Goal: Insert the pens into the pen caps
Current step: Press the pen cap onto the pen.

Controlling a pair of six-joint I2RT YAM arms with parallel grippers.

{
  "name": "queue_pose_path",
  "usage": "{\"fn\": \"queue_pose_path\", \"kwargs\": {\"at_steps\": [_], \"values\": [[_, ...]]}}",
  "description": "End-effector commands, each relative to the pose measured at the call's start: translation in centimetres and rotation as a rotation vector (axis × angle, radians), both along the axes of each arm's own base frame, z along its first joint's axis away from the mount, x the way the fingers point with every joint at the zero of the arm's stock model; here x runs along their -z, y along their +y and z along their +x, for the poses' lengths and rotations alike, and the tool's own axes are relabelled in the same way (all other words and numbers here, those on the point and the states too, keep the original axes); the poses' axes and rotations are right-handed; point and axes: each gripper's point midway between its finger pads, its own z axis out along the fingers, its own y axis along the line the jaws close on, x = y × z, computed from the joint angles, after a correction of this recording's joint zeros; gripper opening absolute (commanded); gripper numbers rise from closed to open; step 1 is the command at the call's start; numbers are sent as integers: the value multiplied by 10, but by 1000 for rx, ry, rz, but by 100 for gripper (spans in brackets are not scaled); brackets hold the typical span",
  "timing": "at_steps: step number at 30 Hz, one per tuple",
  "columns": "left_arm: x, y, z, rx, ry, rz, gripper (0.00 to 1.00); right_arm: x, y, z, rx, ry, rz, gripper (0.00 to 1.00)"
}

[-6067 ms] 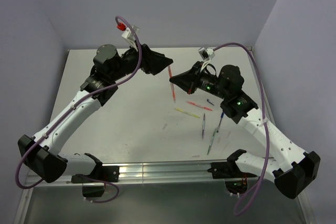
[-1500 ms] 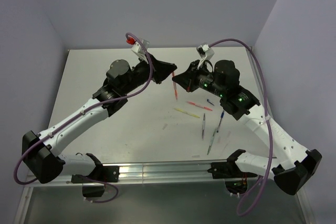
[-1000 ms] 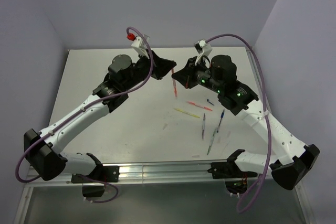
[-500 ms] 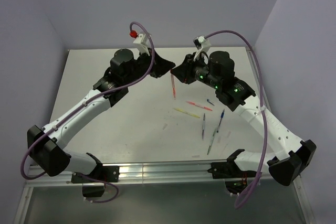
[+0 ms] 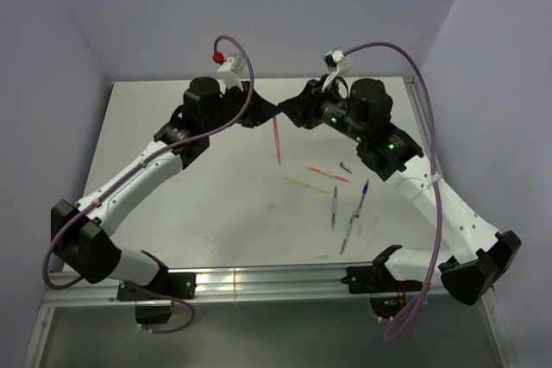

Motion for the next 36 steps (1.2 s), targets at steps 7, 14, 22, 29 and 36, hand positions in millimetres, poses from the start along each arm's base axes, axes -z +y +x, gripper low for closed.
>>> {"fn": "queue_pose_path", "kwargs": {"at_steps": [7,14,22,29,36], "values": [[-64,14,2,14,-122,-136,0,16,3,-11,-62,7,-11,42],[-77,11,-8,62,-132,-188,0,32,6,-10,-75,26,-21,50],[-81,12,-16,81,-138,-214,0,44,12,-8,-94,53,-33,54],[-87,12,-20,99,-147,-233,0,50,17,-8,-118,67,-30,54],[-82,11,-27,126,-135,-246,0,46,21,-7,-118,70,-1,47]]}}
